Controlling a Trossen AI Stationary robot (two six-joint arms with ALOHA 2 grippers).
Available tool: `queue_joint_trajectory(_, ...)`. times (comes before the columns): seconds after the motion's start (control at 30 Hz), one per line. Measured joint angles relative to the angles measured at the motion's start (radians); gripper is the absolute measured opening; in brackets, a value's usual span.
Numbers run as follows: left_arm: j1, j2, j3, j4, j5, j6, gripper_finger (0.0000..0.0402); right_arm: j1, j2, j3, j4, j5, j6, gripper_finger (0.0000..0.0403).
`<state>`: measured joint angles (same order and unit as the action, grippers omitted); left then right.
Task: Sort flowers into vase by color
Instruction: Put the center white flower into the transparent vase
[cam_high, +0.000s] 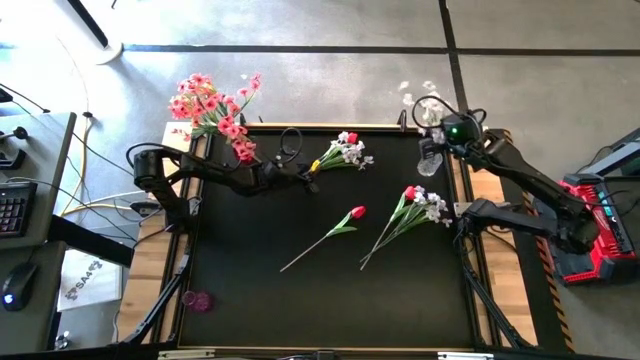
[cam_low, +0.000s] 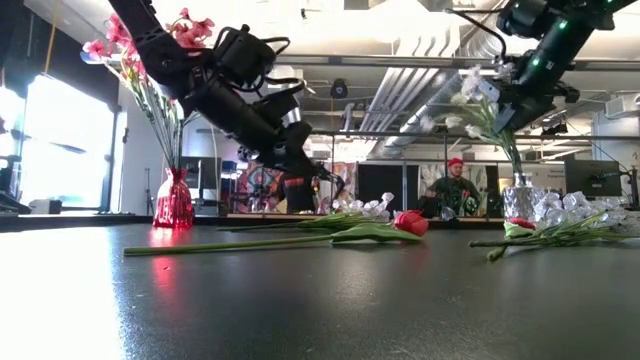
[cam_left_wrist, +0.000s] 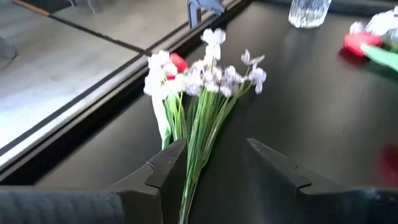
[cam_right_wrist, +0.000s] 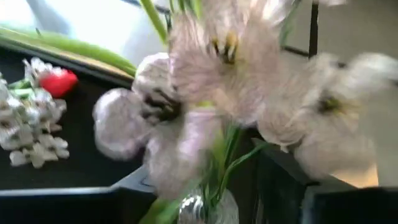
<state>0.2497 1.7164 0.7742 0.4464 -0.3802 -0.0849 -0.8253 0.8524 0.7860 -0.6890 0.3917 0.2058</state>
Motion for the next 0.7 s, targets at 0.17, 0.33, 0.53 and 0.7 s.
queue_joint_trajectory(0.17,0.0,0.0,0.0,-0.079,0.001,-0.008,0.0167,0.0,-0.059,0.0,0.083,0.001,-0.028,0.021)
queue_joint_trajectory(0.33,0.0,0.0,0.0,-0.17,0.001,0.015,0.0168,0.001,-0.153,0.0,0.14,-0.07,-0.022,0.0221)
queue_joint_trajectory(0.53,0.042,0.048,0.0,-0.168,0.046,0.01,0.0161,0.001,-0.198,0.0,0.128,-0.25,0.022,0.0222)
queue_joint_trajectory(0.7,0.073,0.113,0.0,-0.141,0.083,0.009,0.0154,0.001,-0.198,0.0,0.12,-0.244,0.022,0.0222)
